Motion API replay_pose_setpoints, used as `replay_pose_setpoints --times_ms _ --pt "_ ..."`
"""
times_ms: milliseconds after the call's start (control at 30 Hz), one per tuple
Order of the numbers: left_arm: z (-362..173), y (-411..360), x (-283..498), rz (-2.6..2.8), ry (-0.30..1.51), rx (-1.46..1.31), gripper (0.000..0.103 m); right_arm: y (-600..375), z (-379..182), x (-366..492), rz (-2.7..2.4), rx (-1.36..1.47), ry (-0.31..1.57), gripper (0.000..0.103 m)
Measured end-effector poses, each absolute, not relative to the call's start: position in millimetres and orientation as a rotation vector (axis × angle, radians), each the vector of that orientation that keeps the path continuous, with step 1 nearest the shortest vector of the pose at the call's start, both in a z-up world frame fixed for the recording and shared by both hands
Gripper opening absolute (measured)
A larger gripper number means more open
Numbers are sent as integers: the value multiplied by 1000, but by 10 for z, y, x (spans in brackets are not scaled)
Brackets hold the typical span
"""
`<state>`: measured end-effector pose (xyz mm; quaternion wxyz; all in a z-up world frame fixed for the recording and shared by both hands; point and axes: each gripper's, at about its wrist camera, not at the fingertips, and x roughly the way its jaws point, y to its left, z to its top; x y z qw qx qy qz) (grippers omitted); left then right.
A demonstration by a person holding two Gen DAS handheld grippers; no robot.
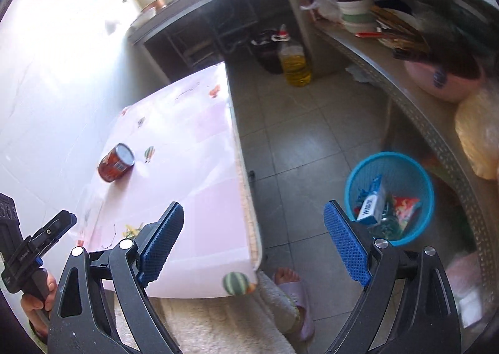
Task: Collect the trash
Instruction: 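Swing both open tools back from the basket to the table, then grasp the red can with the right tool while the left tool grasps the clear container rim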
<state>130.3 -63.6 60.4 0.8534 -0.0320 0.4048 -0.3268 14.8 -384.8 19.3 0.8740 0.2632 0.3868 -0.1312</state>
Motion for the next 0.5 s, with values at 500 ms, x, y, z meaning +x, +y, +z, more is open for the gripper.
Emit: replay_pose_setpoints --times_ms 500 --pt "449 715 1226 -442 784 -148 82 -2898 259 1008 -2 467 894 87"
